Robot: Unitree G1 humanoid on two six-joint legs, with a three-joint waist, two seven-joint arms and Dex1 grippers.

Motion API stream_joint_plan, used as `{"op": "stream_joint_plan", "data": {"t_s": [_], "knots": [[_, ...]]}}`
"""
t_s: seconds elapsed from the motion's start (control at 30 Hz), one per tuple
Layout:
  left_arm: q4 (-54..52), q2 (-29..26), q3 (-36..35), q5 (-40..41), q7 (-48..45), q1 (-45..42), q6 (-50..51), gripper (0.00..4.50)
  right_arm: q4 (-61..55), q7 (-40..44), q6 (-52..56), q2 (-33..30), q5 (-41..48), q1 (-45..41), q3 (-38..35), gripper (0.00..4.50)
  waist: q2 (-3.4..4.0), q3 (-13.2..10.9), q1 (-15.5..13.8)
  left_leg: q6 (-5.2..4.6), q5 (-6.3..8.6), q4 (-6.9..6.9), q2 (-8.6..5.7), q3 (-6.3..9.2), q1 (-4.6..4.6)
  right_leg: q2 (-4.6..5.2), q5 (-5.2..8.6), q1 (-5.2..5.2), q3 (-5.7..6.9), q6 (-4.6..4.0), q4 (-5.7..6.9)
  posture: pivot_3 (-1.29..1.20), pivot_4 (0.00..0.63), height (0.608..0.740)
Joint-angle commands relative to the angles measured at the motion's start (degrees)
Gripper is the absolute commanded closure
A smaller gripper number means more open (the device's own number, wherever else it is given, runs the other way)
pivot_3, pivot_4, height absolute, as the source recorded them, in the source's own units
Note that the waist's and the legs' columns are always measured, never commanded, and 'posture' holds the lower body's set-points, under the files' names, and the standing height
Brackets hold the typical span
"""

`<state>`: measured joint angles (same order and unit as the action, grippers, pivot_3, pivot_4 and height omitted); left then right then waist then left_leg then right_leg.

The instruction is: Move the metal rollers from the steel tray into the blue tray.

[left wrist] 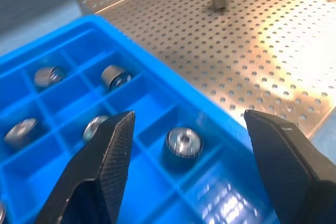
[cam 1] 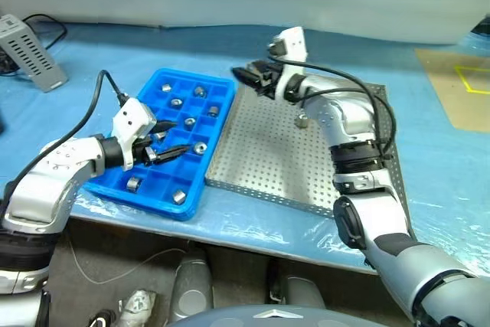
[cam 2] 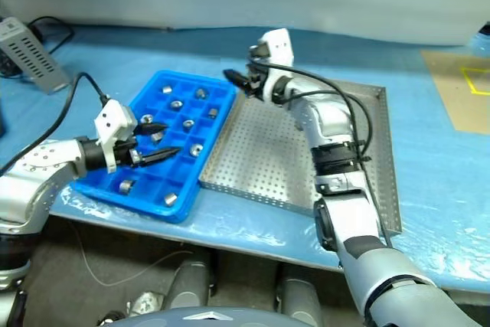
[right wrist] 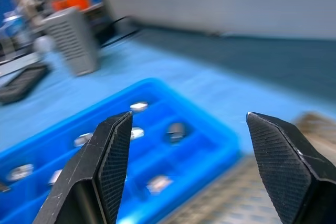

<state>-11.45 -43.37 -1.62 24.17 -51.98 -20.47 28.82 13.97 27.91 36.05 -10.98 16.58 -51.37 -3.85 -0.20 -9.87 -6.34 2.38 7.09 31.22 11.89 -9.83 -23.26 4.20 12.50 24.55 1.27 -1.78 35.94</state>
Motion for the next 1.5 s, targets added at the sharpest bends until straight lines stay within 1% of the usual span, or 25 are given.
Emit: {"op": "stream_joint_plan", "data": {"t_s": [0.03,0.1,0.2,0.27,0.5,0.67,0.7,0.77,0.8,0.9,1.13,1.27,1.4,1.5], "knots": [[3.2,1.69,2.5,-1.7,-2.09,-3.88,-3.49,0.95,-2.89,-2.88,-6.52,-1.41,-4.27,2.56,1.49,0.89,0.0,0.0,1.13,0.0,0.0,0.01,0.0,0.0,-0.03,0.0,-0.01,0.0,0.0,0.0,0.0,-0.11,0.15,0.74],[5.35,2.94,3.82,-2.36,-3.13,-5.77,-4.56,0.95,-1.42,-5.08,-7.7,-1.44,-6.09,4.08,2.0,0.89,0.0,0.0,2.26,-0.01,0.0,0.03,-0.01,-0.01,-0.01,0.0,-0.02,0.01,-0.02,0.0,-0.01,-0.13,0.15,0.74],[7.77,4.26,5.04,-3.12,-4.51,-7.79,-5.85,0.95,0.06,-5.76,-9.99,-0.8,-7.03,5.42,2.44,0.89,0.0,0.0,3.82,-0.02,0.0,0.03,0.0,-0.01,0.02,-0.01,0.07,0.01,-0.02,-0.2,0.0,-0.15,0.15,0.74],[8.76,4.84,5.46,-3.6,-5.1,-8.52,-6.41,0.95,4.65,-7.49,-12.42,-0.02,-7.42,5.26,1.37,0.89,0.0,0.0,4.33,-0.03,0.0,0.04,0.01,-0.02,0.02,-0.01,0.06,0.01,-0.03,-0.22,0.0,-0.16,0.15,0.74],[8.84,5.56,5.52,-4.18,-5.73,-7.56,-6.96,0.95,20.02,-11.58,-21.96,-0.14,-11.92,3.99,2.48,0.89,0.0,0.0,4.13,-0.26,0.13,0.25,0.02,-0.03,-0.01,0.0,0.05,-0.08,-0.02,-0.27,-0.02,-0.14,0.15,0.74],[7.69,5.52,4.86,-3.96,-4.99,-5.97,-6.53,0.95,22.57,-12.68,-25.99,0.29,-12.06,3.55,1.46,0.89,0.0,0.0,4.12,-0.53,0.29,0.51,0.05,-0.05,-0.02,0.01,0.05,-0.16,-0.01,-0.27,-0.02,-0.12,0.15,0.74],[7.4,5.5,4.8,-3.9,-4.84,-5.72,-6.37,0.95,23.02,-12.92,-26.58,0.22,-12.17,3.54,1.34,0.71,0.0,0.0,4.11,-0.55,0.31,0.54,0.06,-0.06,-0.03,0.01,0.05,-0.16,-0.01,-0.27,-0.02,-0.12,0.15,0.74],[6.87,5.53,4.77,-3.87,-4.49,-5.32,-6.17,0.95,24.63,-12.63,-26.74,0.05,-12.49,3.35,1.72,0.31,0.0,0.0,4.08,-0.55,0.31,0.56,0.07,-0.06,-0.01,0.01,0.05,-0.18,-0.01,-0.27,0.0,-0.11,0.15,0.74],[6.73,5.52,4.76,-3.85,-4.37,-5.22,-6.11,0.95,25.28,-12.4,-26.81,0.03,-12.56,3.23,1.9,0.02,0.0,0.0,4.06,-0.55,0.31,0.57,0.07,-0.06,0.01,0.01,0.05,-0.21,-0.01,-0.27,0.0,-0.11,0.15,0.74],[6.56,5.56,4.52,-3.77,-3.91,-5.0,-5.76,0.95,27.25,-11.35,-25.93,0.71,-12.7,2.87,2.69,0.02,0.01,0.0,4.02,-0.6,0.34,0.68,0.09,-0.06,0.02,0.01,0.05,-0.26,0.0,-0.27,0.03,-0.1,0.15,0.74],[4.93,5.32,4.47,-3.49,-3.08,-4.82,-4.14,0.95,31.63,-15.39,-27.23,0.89,-13.87,1.59,1.36,0.02,0.02,-0.01,4.0,-0.68,0.4,0.93,0.11,-0.06,0.01,0.03,0.05,-0.27,0.0,-0.27,0.2,-0.09,0.15,0.74],[4.5,5.07,4.38,-3.51,-2.97,-5.06,-3.46,0.95,32.82,-16.06,-27.76,0.99,-14.46,1.79,1.82,0.02,0.02,-0.01,3.99,-0.68,0.4,1.01,0.12,-0.06,0.06,0.04,0.07,-0.27,-0.01,-0.28,0.39,-0.09,0.15,0.74],[3.59,4.34,4.9,-4.4,-3.13,-4.52,-4.01,0.95,32.15,-15.04,-27.03,1.74,-14.67,2.28,2.61,0.02,0.02,-0.01,4.0,-0.68,0.41,1.08,0.13,-0.06,0.08,0.04,0.07,-0.25,-0.02,-0.28,0.52,-0.1,0.15,0.74],[3.19,4.31,4.89,-4.26,-2.96,-4.28,-3.75,0.95,33.57,-16.07,-26.18,2.23,-13.9,2.45,1.3,0.02,0.02,-0.01,4.05,-0.72,0.43,1.09,0.14,-0.06,0.11,0.04,0.07,-0.25,-0.04,-0.28,0.57,-0.1,0.15,0.74]]}}
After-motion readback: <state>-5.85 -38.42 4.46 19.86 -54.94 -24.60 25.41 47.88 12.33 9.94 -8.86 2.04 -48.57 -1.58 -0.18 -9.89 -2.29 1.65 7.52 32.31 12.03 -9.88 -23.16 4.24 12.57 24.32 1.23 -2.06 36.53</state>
